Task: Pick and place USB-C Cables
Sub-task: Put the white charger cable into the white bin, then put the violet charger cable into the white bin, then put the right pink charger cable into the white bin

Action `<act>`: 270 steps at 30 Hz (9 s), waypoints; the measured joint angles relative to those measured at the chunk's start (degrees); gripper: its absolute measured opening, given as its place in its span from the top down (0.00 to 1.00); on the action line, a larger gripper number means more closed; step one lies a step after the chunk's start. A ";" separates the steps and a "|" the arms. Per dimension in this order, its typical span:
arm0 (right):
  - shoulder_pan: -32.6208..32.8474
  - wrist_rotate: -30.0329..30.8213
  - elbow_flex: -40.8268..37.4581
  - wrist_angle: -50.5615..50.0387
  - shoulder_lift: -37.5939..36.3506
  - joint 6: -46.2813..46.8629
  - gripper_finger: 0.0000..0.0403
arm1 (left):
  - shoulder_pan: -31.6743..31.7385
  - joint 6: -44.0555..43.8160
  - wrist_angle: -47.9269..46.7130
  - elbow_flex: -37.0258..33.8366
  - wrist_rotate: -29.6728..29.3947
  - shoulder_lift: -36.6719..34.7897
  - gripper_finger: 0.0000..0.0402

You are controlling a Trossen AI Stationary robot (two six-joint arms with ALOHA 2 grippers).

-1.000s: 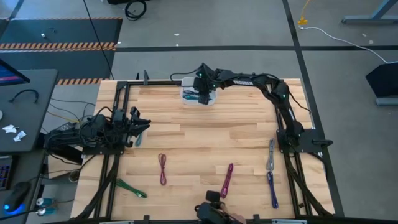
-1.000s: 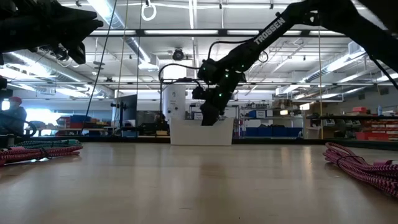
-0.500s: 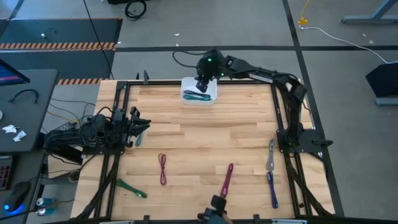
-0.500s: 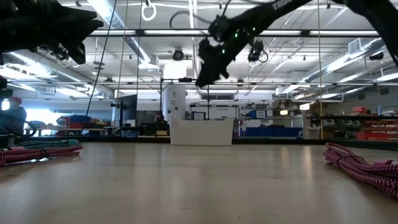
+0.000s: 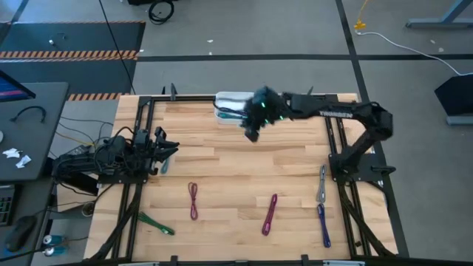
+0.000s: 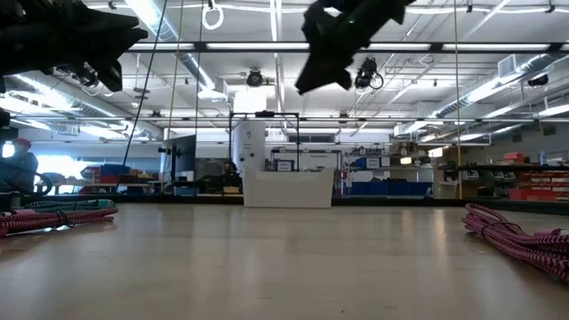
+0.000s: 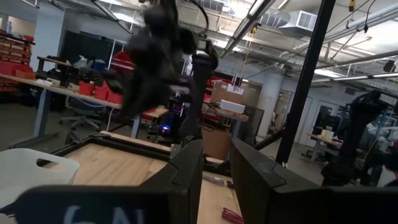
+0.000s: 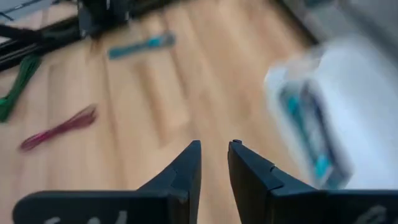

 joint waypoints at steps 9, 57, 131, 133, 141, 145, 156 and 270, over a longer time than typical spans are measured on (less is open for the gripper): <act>11.23 -6.74 -18.21 -1.29 -11.83 31.03 0.80 | -0.02 0.04 0.00 0.00 -0.02 0.01 0.78; 43.48 -4.43 -57.63 -12.49 -26.89 104.66 0.77 | -0.02 4.92 -0.70 0.00 -0.13 0.01 0.78; -13.65 0.43 29.13 -11.64 23.04 -17.65 0.61 | 0.00 -1.64 -0.81 0.00 -7.06 0.01 0.78; -11.36 -0.64 25.55 -9.87 19.47 -14.32 0.64 | 0.00 -1.60 -0.79 0.00 -7.05 0.01 0.77; 4.54 7.31 -1.08 -3.58 1.28 9.67 0.75 | 0.00 -1.62 -0.81 0.00 -7.04 0.01 0.77; 12.62 4.43 -10.80 -7.03 -6.60 31.61 0.77 | 0.00 -1.62 -0.81 0.01 -7.04 0.01 0.77; 37.51 -13.69 -26.68 -20.25 -17.72 85.54 0.58 | 0.00 -1.57 -1.60 0.02 -9.01 0.01 0.79; 6.16 -3.33 15.21 -25.81 4.09 -11.41 0.75 | -0.02 -4.97 -4.33 0.00 -28.06 0.01 0.84</act>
